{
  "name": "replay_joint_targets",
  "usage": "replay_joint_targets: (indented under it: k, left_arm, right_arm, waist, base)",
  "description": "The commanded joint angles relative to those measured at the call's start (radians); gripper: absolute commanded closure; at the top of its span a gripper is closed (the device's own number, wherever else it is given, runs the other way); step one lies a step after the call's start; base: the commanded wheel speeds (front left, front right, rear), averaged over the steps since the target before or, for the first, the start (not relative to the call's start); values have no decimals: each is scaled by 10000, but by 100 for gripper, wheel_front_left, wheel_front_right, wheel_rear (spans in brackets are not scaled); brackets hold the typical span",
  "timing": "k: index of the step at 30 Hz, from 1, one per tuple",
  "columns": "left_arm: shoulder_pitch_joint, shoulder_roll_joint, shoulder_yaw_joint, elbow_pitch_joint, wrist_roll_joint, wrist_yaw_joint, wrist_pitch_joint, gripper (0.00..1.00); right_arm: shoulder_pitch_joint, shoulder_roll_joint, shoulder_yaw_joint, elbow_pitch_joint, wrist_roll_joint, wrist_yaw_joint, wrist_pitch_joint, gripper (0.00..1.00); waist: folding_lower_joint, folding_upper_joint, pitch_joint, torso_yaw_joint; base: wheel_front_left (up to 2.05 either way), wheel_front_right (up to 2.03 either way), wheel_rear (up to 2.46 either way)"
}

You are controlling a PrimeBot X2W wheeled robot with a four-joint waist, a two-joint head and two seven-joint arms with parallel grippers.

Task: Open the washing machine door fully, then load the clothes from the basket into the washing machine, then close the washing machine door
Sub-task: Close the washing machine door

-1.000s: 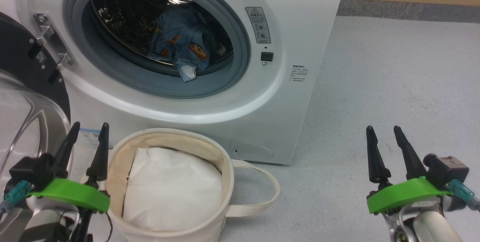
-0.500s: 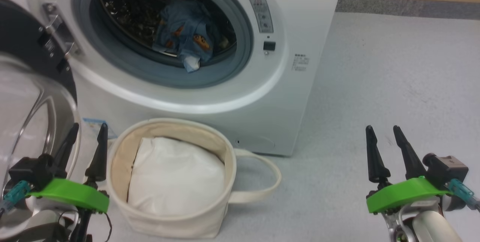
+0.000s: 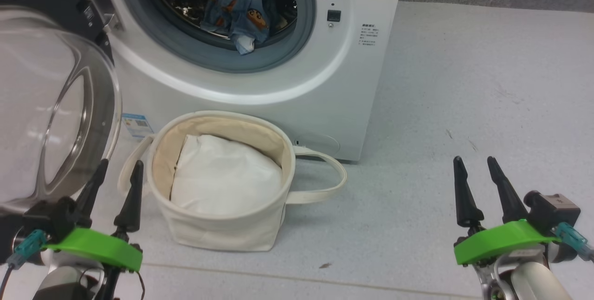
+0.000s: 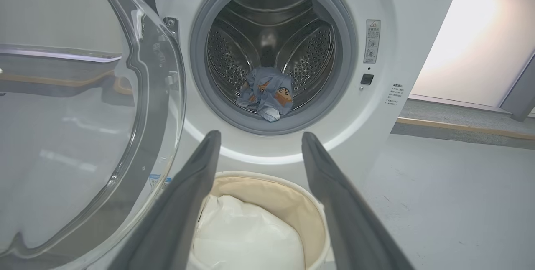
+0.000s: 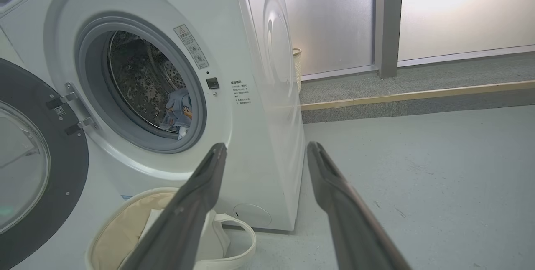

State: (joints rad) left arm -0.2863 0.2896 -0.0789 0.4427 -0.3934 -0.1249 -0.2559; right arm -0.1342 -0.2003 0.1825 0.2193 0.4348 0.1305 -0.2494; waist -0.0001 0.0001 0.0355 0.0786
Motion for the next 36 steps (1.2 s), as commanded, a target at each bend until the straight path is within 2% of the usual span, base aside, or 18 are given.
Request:
replay_joint_targets:
  k: [1, 19, 23, 26, 36]
  left_arm:
    - [-303, 425, 397, -387, -26, -57, -59, 0]
    - [-77, 522, 35, -639, -176, -57, -59, 0]
    - [-171, 547, 140, -520, 94, 6, -59, 0]
    - [-154, 351, 480, -518, 343, 76, -59, 0]
    - [21, -68, 1017, -383, 932, 75, -59, 0]
  right_arm:
    - [-106, -115, 153, -267, 64, 2, -124, 0]
    - [-59, -125, 56, -260, 97, 2, -124, 0]
    - [25, -140, 53, -217, 123, 2, -124, 0]
    - [50, -148, 109, -192, 145, 2, -124, 0]
    - [103, -154, 394, 2, 271, 2, -124, 0]
  waist:
    - [1, -1, -15, 0]
    - [1, -1, -156, 0]
    - [1, -1, -207, 322]
    - [1, -1, -230, 657]
    - [1, -1, -494, 2264]
  base:
    - [-100, 100, 0]
    - [-18, 18, 0]
    - [0, 0, 0]
    - [0, 0, 0]
    - [0, 0, 0]
